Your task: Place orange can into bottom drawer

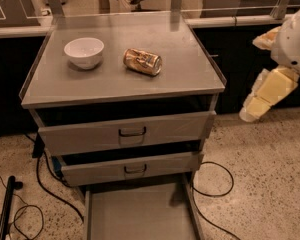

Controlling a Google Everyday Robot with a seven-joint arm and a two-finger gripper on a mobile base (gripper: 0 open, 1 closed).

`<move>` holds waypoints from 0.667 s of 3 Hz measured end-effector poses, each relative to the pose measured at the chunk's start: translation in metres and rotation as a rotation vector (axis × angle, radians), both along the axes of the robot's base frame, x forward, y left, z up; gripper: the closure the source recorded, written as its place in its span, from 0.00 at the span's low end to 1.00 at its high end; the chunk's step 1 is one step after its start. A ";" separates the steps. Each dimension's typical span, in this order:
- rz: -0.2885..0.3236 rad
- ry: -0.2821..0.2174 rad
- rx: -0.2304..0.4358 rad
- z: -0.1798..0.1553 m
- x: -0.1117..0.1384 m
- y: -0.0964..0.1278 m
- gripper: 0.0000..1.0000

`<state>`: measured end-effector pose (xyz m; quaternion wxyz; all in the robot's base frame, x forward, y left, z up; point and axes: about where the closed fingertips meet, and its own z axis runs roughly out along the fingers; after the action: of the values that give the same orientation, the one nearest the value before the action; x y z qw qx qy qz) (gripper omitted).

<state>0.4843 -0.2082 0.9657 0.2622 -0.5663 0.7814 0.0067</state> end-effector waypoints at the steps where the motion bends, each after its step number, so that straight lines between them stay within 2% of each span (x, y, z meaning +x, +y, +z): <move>1: 0.038 -0.023 0.047 0.000 0.021 0.027 0.00; 2: 0.038 -0.023 0.047 0.000 0.021 0.027 0.00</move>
Offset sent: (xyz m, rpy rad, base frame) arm 0.0191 0.0241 -0.0002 0.0432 -0.0210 0.0343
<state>0.5054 -0.1816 0.9653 0.2843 -0.5746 0.7671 0.0237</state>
